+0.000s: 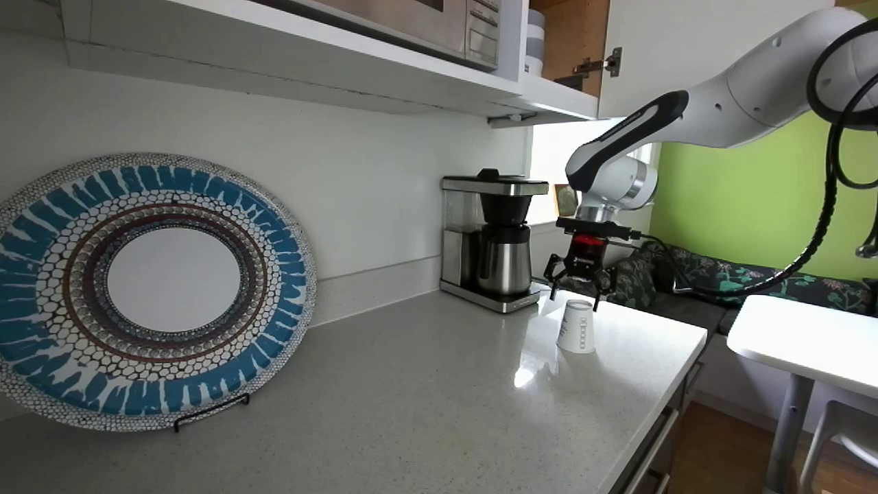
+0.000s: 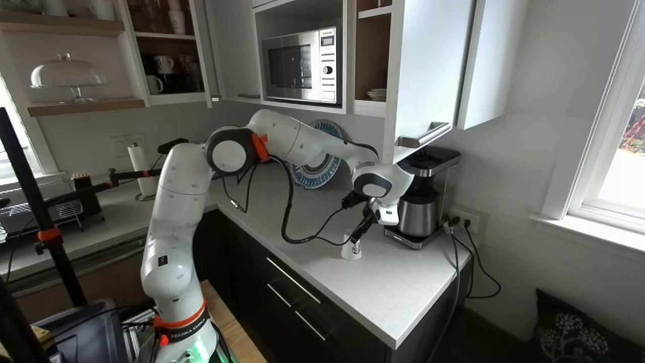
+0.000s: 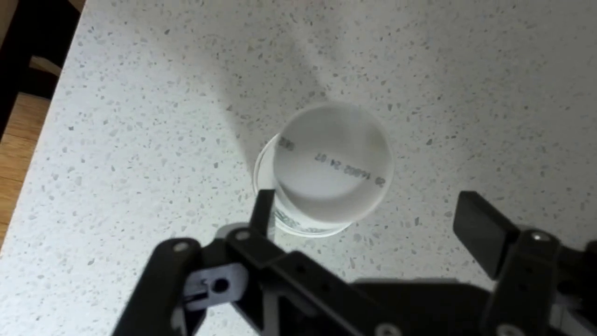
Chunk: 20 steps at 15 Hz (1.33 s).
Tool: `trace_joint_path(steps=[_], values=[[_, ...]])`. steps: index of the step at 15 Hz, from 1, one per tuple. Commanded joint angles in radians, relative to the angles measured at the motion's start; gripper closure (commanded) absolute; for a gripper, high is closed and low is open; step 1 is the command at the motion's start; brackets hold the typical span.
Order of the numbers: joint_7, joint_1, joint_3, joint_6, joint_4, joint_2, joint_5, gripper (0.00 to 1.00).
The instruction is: Place the coffee cup upright
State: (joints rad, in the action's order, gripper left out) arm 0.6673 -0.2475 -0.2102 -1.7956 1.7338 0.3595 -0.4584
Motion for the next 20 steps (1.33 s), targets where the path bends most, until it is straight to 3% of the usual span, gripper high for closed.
trace_joint_path(steps=[1, 2, 4, 5, 6, 8, 10, 15, 17, 20], values=[[0.015, -0.010, 0.000, 0.066, -0.054, 0.041, -0.024, 0.25], [0.016, -0.010, -0.001, 0.075, -0.059, 0.044, -0.023, 0.36], [0.016, -0.012, -0.001, 0.094, -0.071, 0.050, -0.024, 0.46], [0.015, -0.012, -0.001, 0.102, -0.075, 0.053, -0.025, 0.45], [0.016, -0.013, -0.002, 0.111, -0.080, 0.055, -0.024, 0.25], [0.011, -0.016, -0.001, 0.128, -0.088, 0.057, -0.028, 0.17], [0.007, -0.018, -0.001, 0.148, -0.094, 0.057, -0.029, 0.03], [0.005, -0.023, 0.001, 0.193, -0.112, 0.064, -0.046, 0.00], [0.006, -0.023, 0.001, 0.200, -0.117, 0.068, -0.057, 0.13], [0.006, -0.022, 0.001, 0.203, -0.118, 0.074, -0.065, 0.40]])
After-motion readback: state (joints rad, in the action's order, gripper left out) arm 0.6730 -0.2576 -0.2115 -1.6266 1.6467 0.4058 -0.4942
